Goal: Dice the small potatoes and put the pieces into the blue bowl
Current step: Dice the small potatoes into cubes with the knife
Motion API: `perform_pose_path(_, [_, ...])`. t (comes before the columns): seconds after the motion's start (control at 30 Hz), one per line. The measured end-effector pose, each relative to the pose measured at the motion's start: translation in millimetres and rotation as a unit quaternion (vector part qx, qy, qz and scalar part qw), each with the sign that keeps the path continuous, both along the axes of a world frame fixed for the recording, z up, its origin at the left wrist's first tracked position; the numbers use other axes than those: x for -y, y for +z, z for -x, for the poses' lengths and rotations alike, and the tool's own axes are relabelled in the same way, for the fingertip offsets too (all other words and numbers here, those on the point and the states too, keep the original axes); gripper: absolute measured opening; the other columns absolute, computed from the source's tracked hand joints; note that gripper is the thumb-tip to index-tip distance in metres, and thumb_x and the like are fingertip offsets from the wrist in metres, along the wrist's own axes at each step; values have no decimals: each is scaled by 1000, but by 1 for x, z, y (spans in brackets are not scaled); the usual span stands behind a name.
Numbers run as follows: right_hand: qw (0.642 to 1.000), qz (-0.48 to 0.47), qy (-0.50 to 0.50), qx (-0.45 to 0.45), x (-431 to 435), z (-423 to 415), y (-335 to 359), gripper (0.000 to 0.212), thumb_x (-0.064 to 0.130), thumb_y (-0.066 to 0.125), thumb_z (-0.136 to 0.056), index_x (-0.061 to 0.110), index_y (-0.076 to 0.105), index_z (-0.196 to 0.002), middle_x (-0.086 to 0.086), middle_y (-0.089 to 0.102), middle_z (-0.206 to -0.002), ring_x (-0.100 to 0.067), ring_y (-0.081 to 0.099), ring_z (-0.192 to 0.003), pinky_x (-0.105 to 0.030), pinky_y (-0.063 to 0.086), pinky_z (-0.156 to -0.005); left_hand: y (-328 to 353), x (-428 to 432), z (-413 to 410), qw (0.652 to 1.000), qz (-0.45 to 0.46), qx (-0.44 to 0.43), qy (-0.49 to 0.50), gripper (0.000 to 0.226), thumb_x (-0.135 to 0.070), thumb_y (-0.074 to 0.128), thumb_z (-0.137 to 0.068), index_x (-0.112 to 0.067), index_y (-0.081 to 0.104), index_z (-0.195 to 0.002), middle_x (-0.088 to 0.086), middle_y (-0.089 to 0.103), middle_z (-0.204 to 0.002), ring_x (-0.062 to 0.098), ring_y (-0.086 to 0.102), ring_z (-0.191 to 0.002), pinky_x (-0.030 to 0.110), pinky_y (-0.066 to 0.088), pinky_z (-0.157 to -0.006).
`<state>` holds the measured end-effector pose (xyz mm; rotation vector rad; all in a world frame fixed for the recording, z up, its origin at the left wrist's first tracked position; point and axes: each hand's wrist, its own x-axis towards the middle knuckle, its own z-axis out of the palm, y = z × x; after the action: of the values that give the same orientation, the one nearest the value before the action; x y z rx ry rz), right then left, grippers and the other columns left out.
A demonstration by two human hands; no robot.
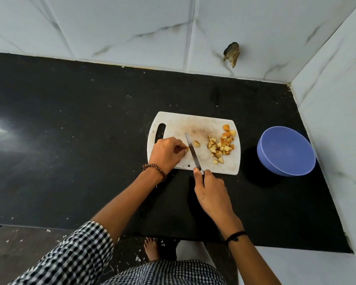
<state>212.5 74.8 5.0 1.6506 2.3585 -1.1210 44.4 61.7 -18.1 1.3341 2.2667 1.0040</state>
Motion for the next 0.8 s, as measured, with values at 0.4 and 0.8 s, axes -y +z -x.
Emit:
perform_pose_path(0.4, [986, -107, 60, 110, 7, 9, 4, 44, 47, 22, -108, 13, 48, -118, -2, 54, -87, -21, 57, -79, -36, 44, -64, -6, -7, 0, 1000, 5, -14, -20, 13, -15, 69, -84, -12, 73, -96, 0, 64, -91, 12, 60, -79, 24, 53, -77])
perform_pose_path(0.8, [981, -114, 62, 147, 8, 28, 4, 38, 40, 24, -109, 11, 46, -118, -12, 65, -106, -33, 63, -99, -38, 37, -67, -9, -6, 1, 1000, -1, 4, -18, 13, -14, 68, -84, -10, 74, -95, 2, 64, -93, 14, 61, -81, 28, 55, -79])
